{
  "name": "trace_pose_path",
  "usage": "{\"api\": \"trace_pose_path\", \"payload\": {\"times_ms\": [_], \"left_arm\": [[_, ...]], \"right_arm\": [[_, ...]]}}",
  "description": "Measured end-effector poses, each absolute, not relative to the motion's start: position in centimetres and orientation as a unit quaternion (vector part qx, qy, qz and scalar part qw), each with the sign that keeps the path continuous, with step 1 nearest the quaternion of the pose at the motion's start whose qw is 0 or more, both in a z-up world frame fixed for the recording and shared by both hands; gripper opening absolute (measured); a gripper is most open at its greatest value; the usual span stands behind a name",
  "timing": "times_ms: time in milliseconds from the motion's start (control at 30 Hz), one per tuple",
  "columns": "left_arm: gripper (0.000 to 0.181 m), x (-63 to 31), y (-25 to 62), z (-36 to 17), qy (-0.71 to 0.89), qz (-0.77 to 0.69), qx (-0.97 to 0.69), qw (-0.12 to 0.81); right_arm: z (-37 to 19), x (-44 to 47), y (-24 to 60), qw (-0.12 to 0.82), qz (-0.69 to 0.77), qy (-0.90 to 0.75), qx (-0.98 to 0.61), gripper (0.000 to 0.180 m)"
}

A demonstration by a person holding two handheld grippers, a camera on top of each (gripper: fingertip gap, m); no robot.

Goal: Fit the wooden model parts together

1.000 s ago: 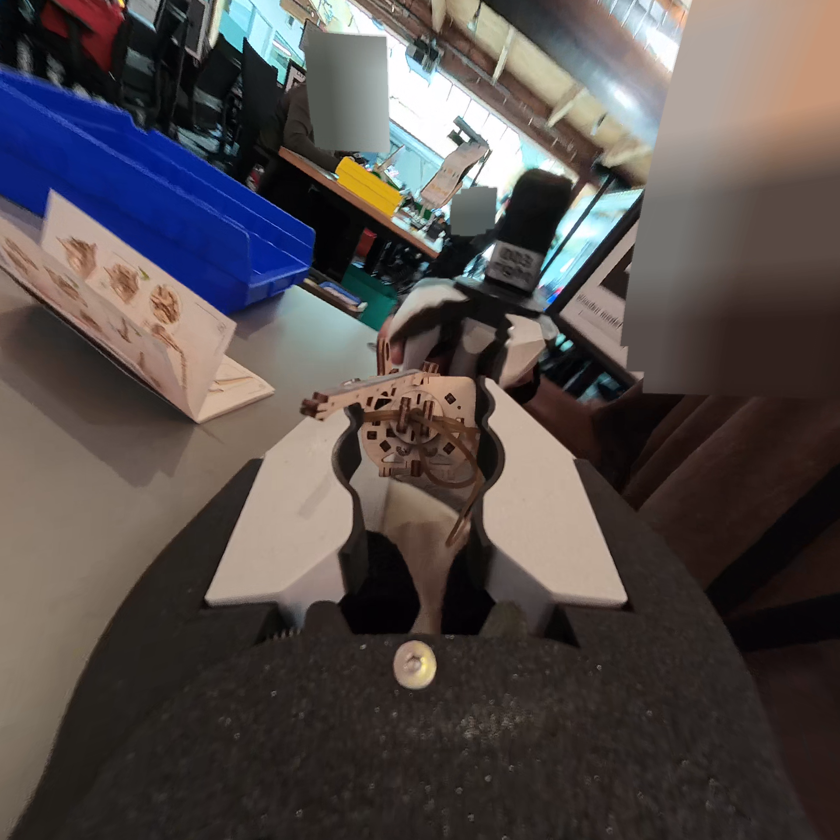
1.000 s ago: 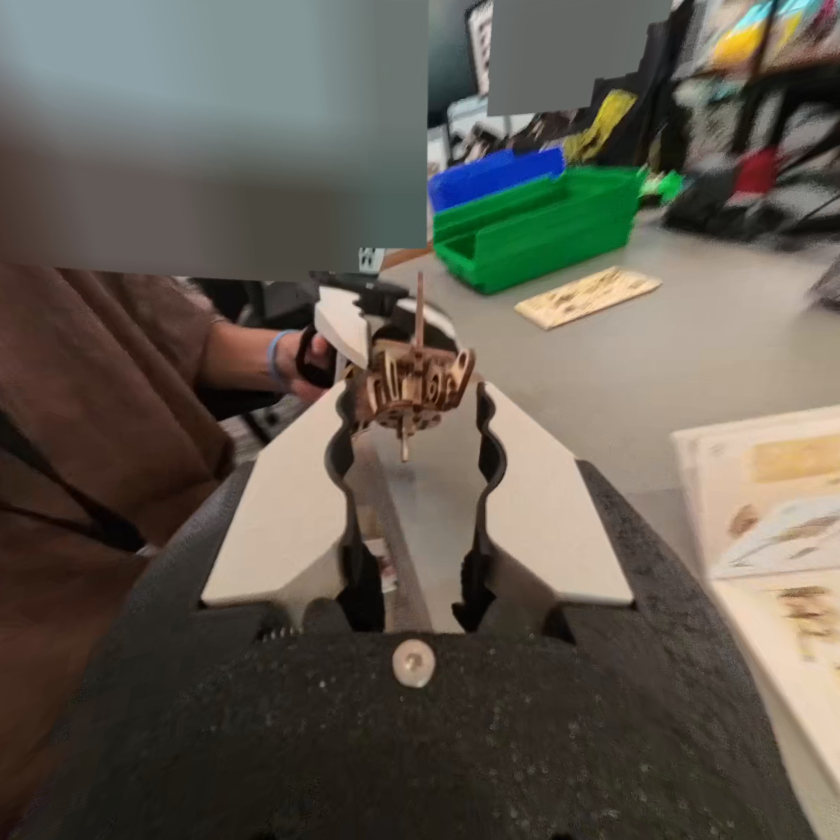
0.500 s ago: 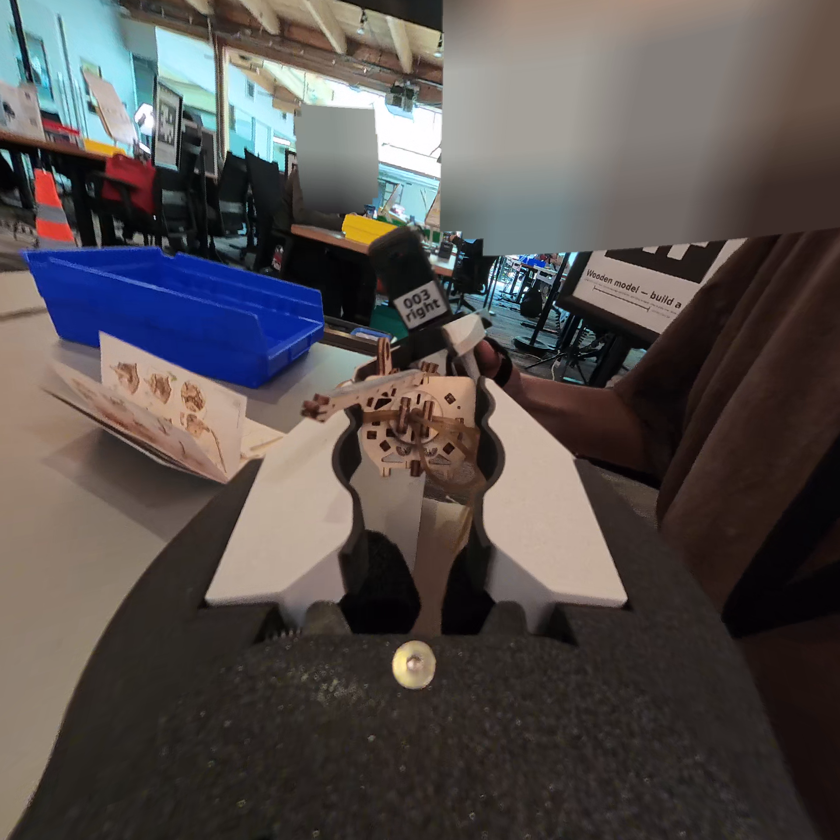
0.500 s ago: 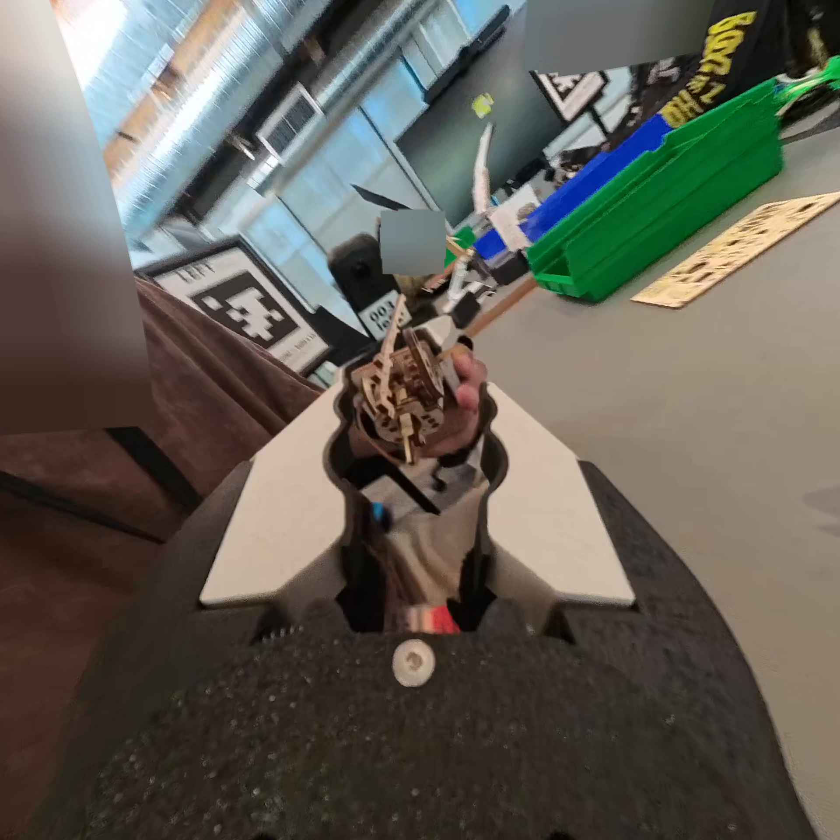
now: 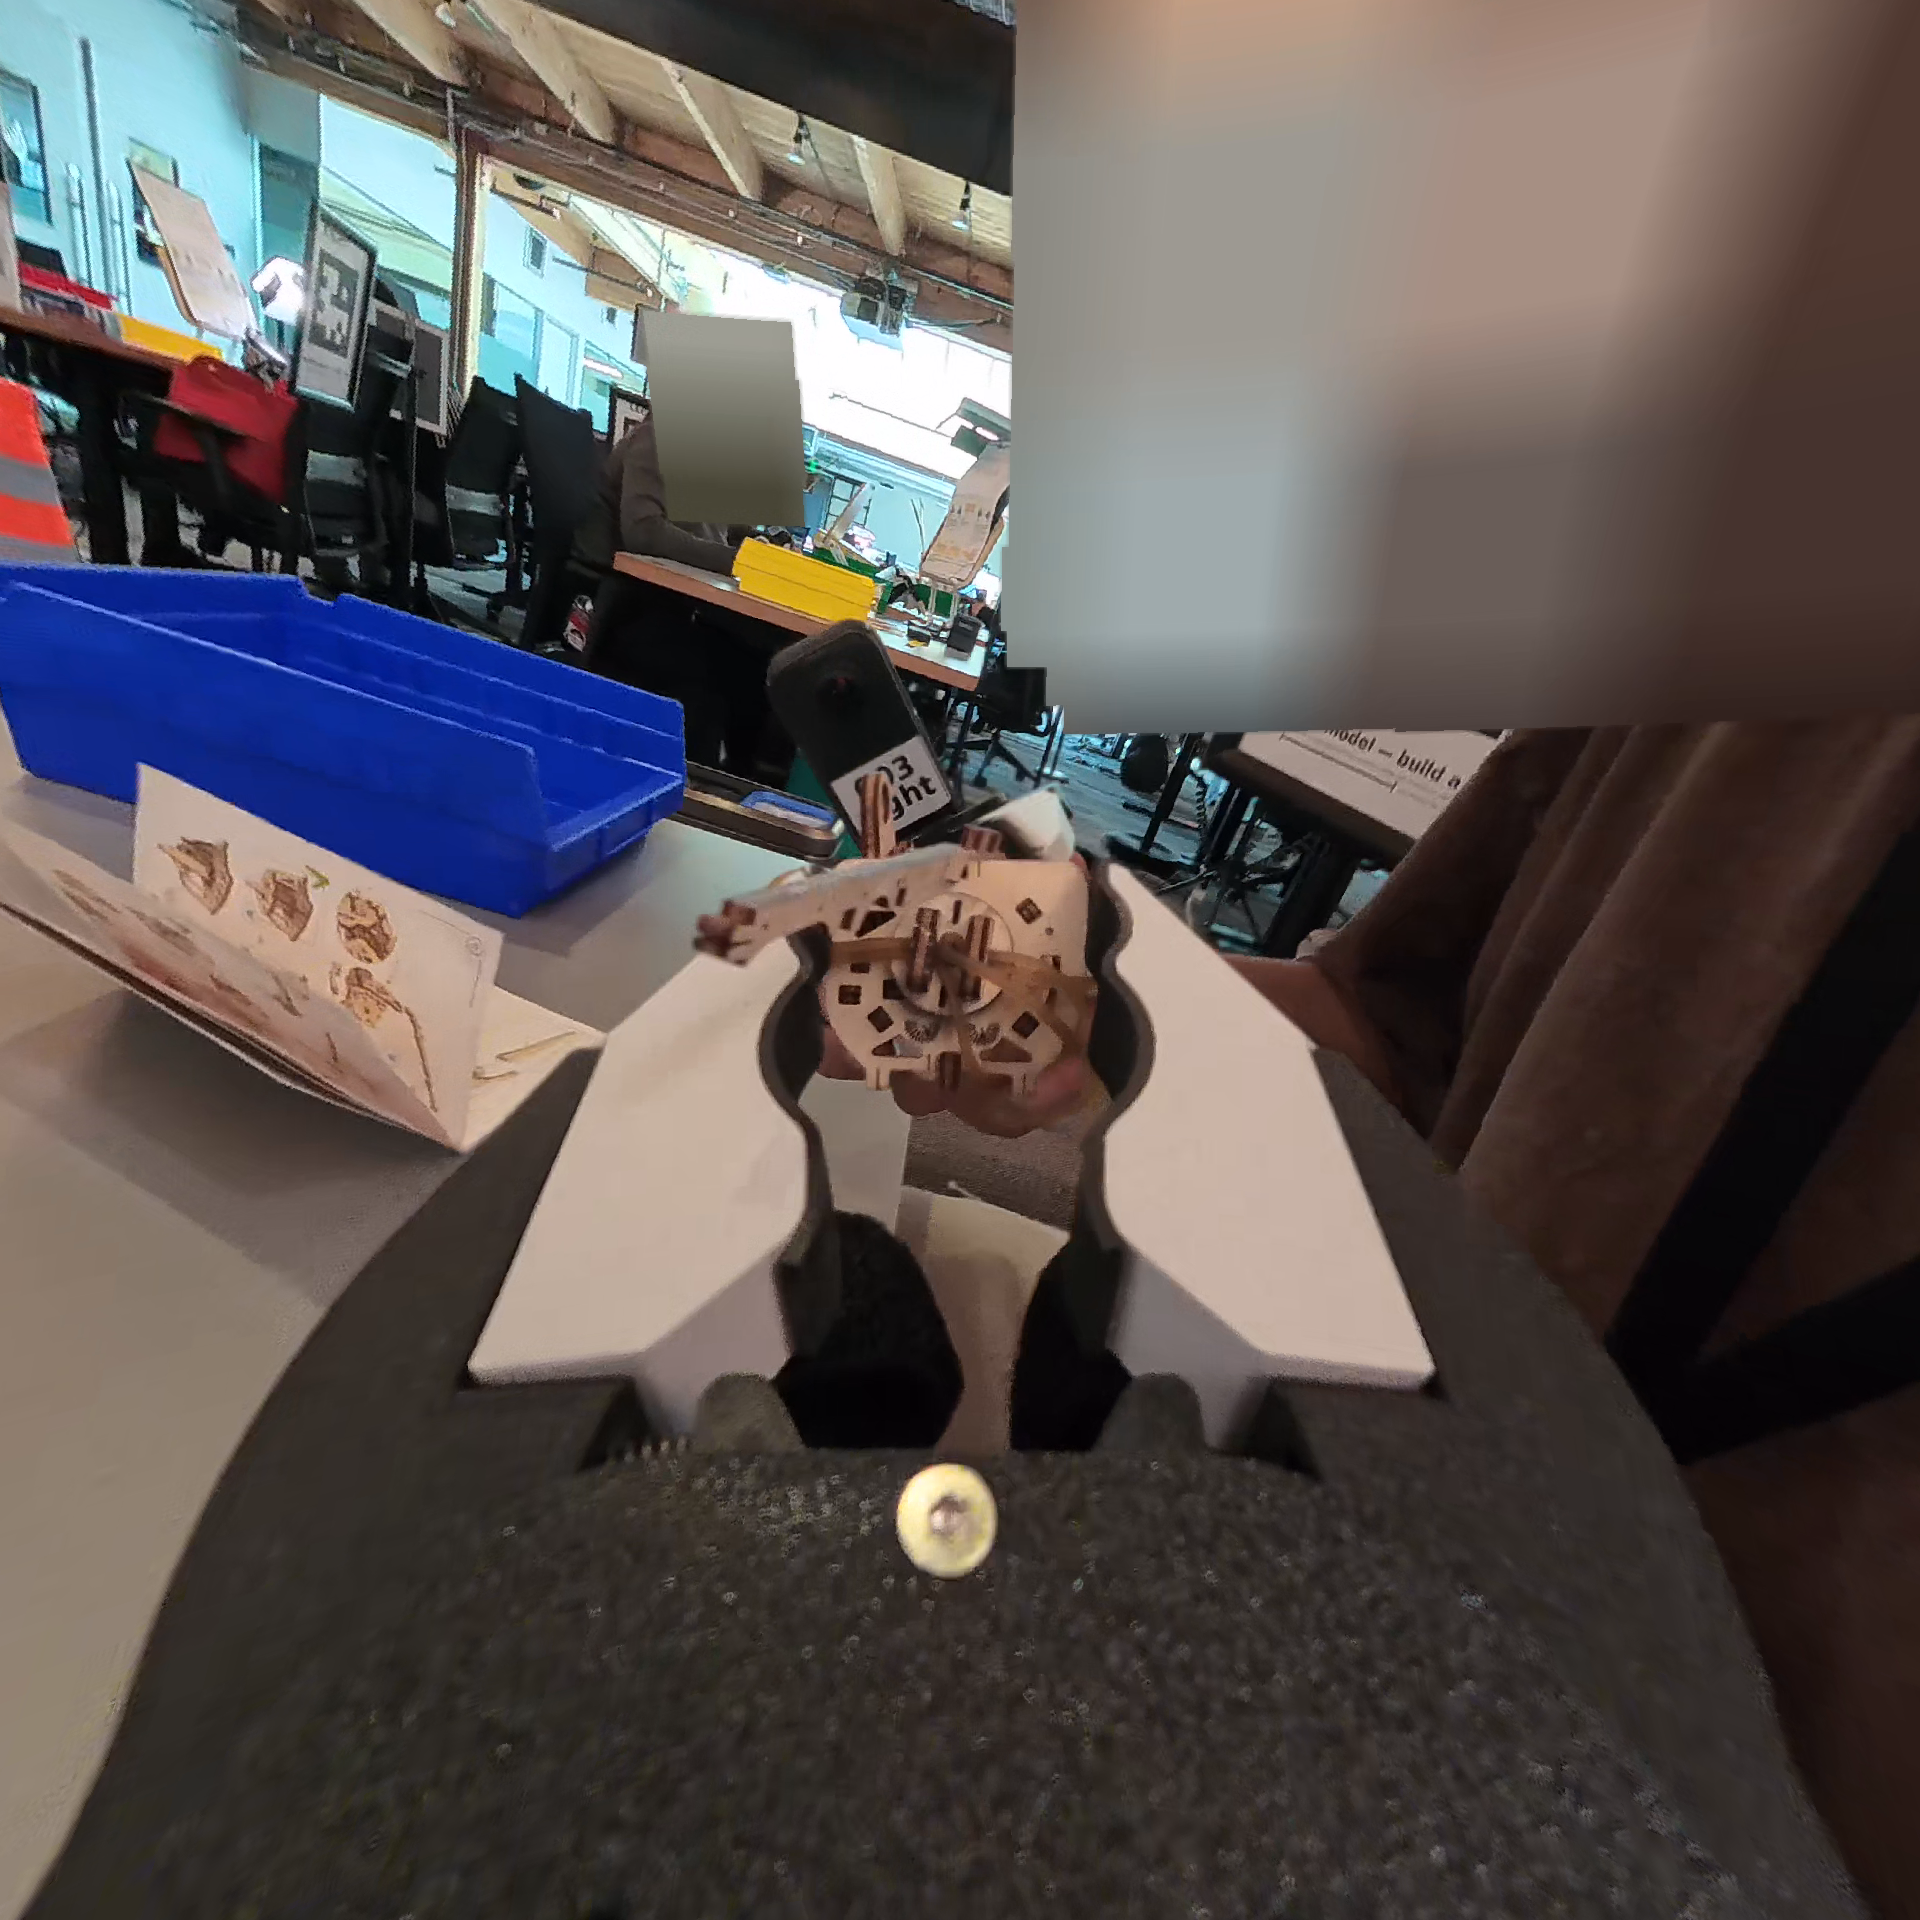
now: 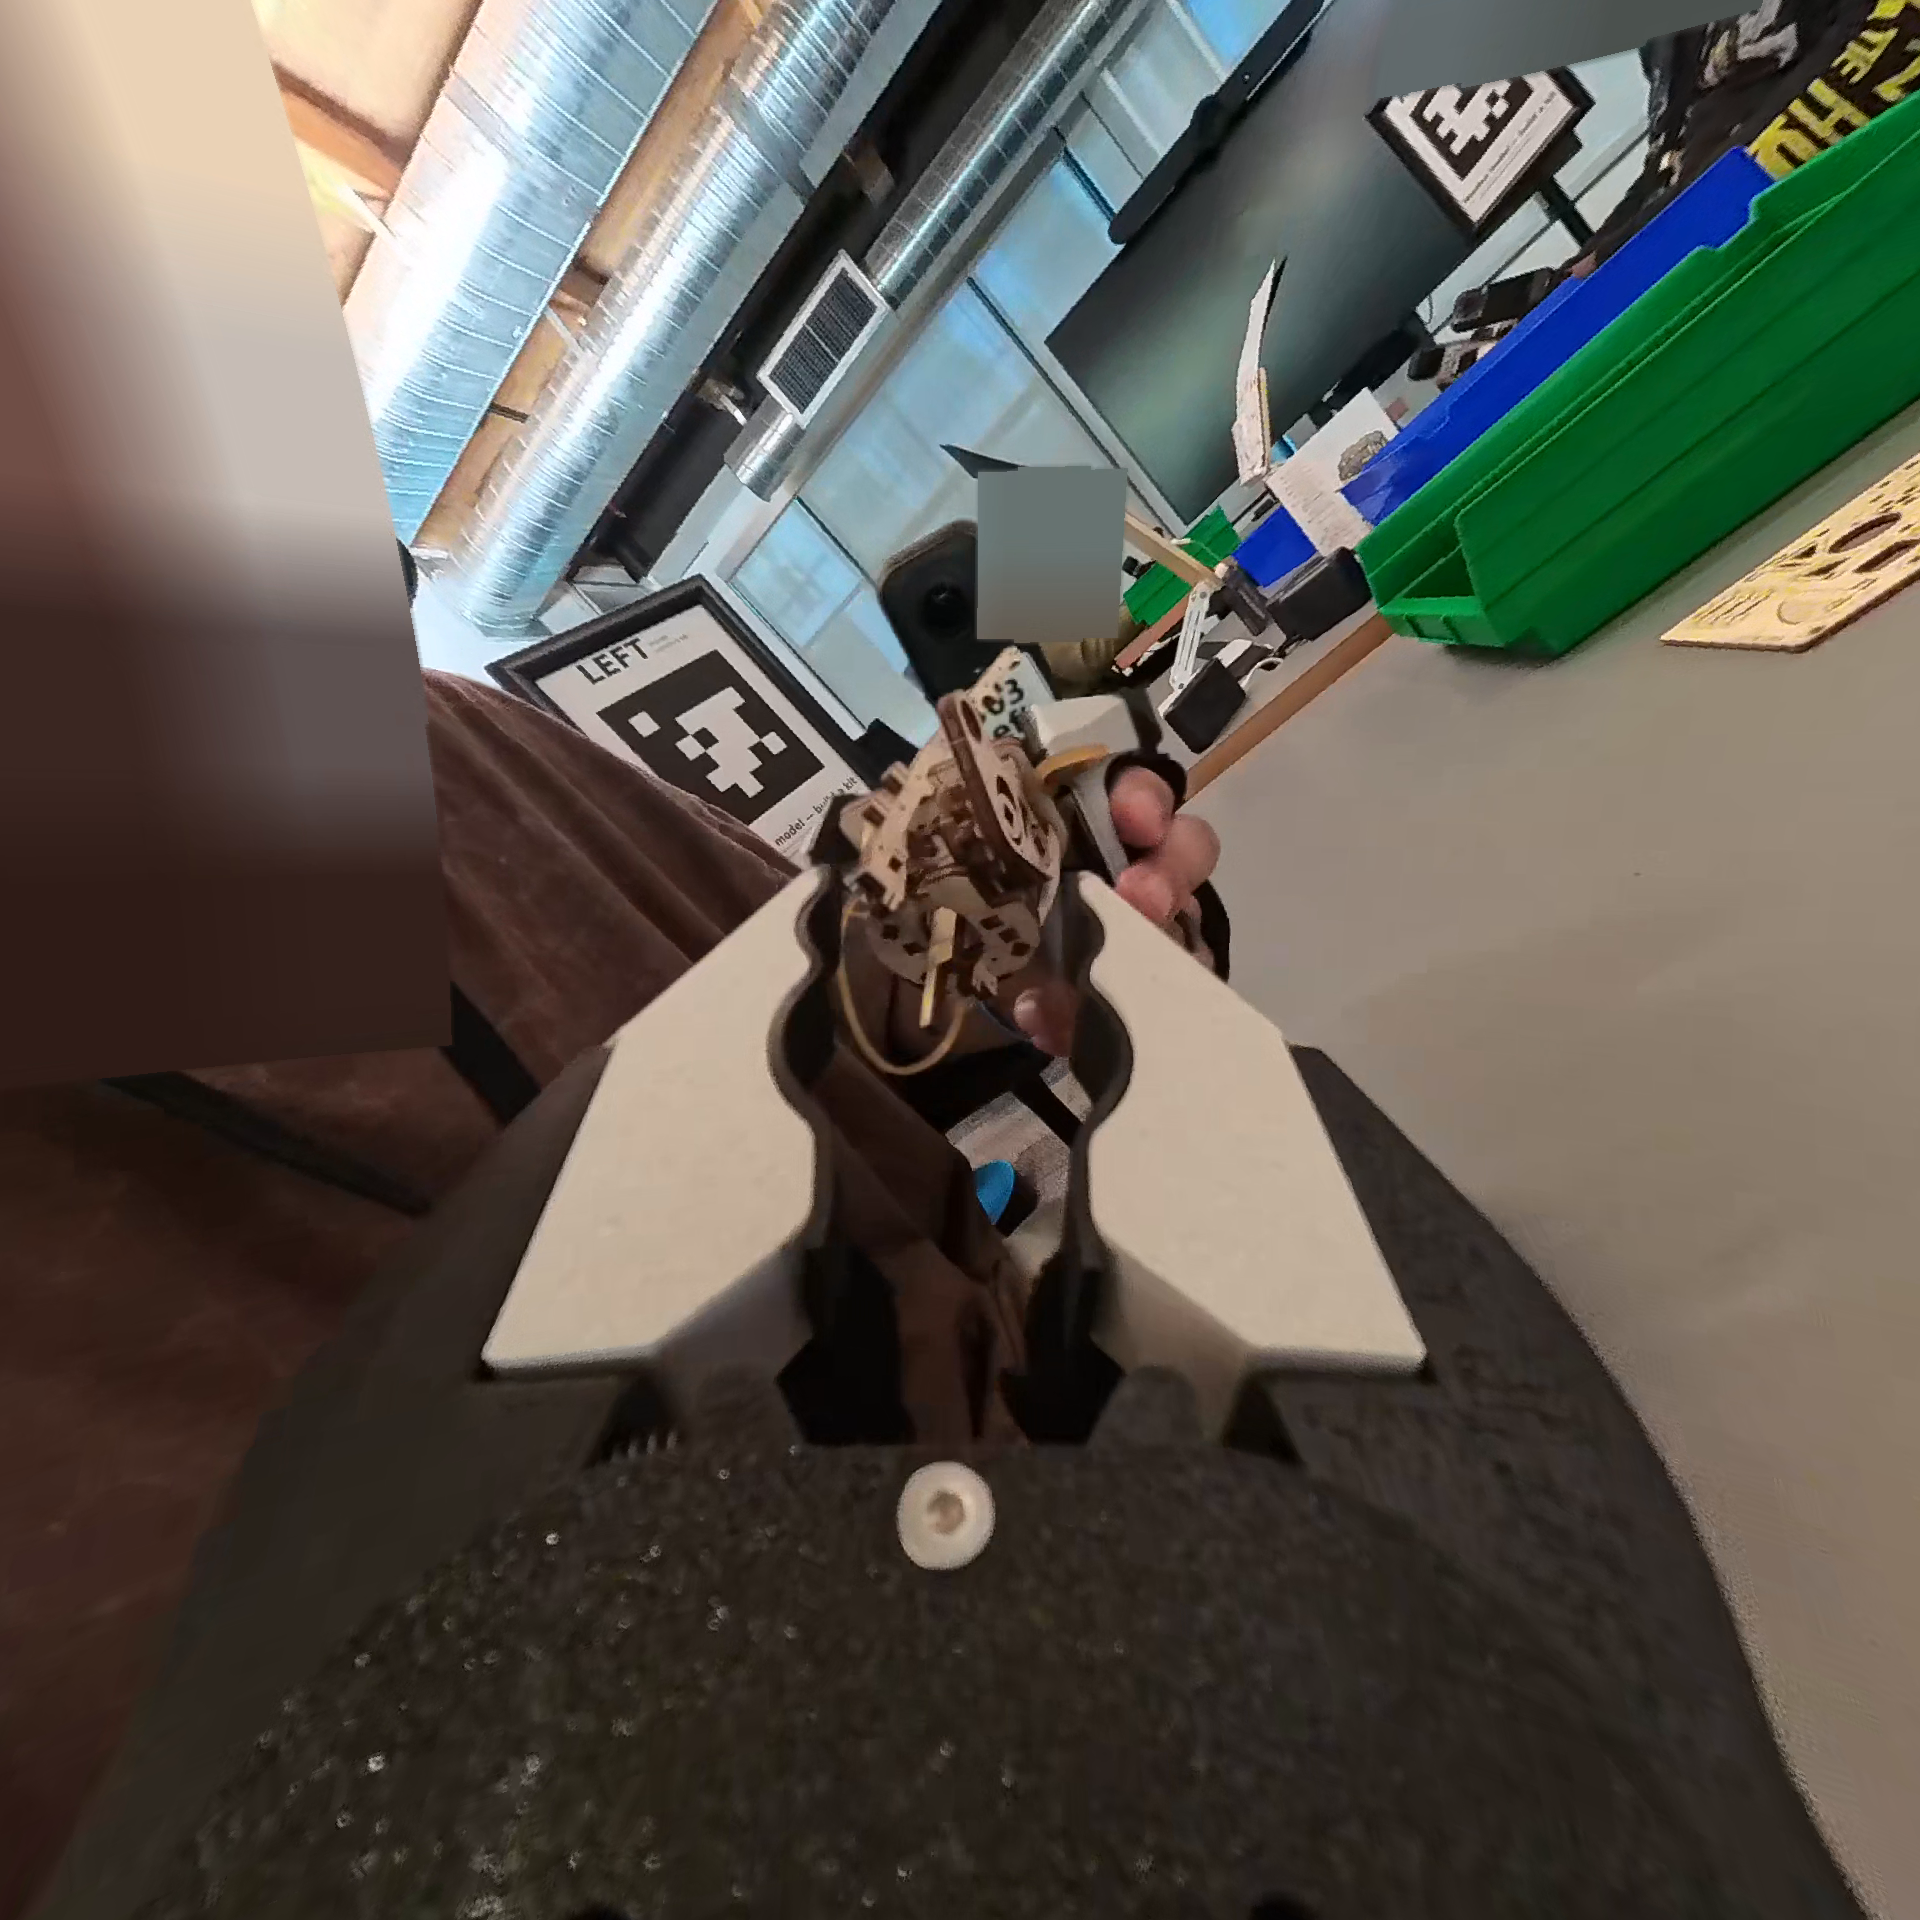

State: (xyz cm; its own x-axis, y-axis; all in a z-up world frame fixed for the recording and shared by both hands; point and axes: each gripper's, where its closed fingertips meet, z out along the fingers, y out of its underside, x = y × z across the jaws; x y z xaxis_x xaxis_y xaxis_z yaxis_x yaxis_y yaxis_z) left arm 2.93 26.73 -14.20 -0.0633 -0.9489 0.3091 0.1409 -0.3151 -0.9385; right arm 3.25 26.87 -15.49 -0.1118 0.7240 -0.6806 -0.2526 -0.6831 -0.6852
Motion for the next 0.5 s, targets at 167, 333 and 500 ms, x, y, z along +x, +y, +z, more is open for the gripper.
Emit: {"api": "trace_pose_path", "payload": {"times_ms": [167, 333, 500], "left_arm": [[0.047, 2.8, 28.0, -14.3, 0.334, -0.647, -0.549, 0.409], [0.047, 2.6, 29.0, -15.0, 0.3, -0.657, -0.575, 0.384], [0.047, 2.5, 28.9, -15.1, 0.311, -0.644, -0.578, 0.394]], "right_arm": [[-14.8, 4.9, 28.5, 0.391, 0.685, -0.19, -0.584, 0.034], [-14.1, 5.7, 28.8, 0.484, 0.536, -0.271, -0.637, 0.016], [-14.7, 4.1, 28.0, 0.47, 0.503, -0.311, -0.655, 0.016]]}}
